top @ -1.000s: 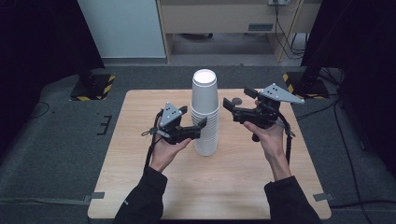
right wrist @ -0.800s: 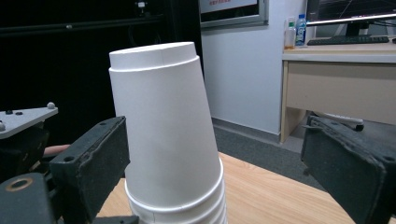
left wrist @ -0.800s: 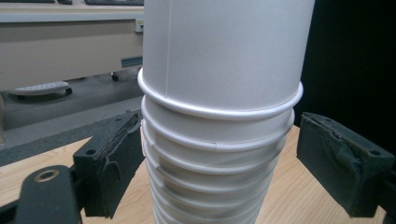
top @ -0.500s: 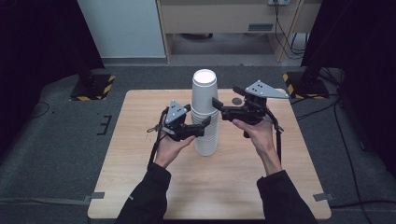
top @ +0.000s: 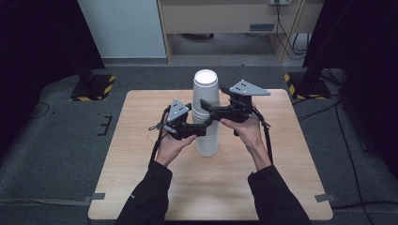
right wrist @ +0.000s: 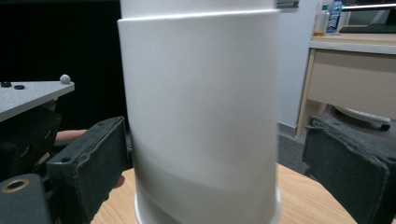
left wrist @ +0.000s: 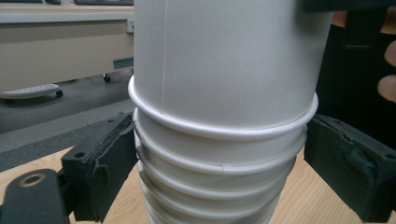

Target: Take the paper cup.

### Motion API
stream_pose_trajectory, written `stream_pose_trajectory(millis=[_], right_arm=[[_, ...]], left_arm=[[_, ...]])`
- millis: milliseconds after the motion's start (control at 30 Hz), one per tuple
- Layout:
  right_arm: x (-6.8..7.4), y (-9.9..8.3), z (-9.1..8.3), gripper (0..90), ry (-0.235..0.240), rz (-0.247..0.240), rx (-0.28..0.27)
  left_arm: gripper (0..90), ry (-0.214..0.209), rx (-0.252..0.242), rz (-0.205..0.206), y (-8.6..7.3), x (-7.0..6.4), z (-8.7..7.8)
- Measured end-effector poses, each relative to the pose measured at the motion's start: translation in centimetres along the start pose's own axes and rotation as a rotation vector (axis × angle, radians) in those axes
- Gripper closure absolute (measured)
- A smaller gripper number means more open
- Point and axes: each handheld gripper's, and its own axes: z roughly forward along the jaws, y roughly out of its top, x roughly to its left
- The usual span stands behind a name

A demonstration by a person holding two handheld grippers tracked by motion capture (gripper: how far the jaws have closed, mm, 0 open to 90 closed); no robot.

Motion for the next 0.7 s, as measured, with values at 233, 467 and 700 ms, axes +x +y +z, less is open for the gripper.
stream_pose_trajectory(millis=[233, 467, 700], right_arm=[[0.3, -0.4, 1.4, 8.1, -0.005, 0.005, 0.016], [0.3, -0.5, 1.7, 13.6, 0.007, -0.001, 0.005], [0.2, -0.1, 1.4, 14.9, 0.005, 0.003, -0.042]], left_arm=[[9.5, -0.006, -0.003, 0.003, -0.1, 0.1, -0.1], [10.4, -0.009, -0.004, -0.001, -0.2, 0.2, -0.2], [11.4, -0.008, -0.003, 0.003, -0.2, 0.2, -0.1]])
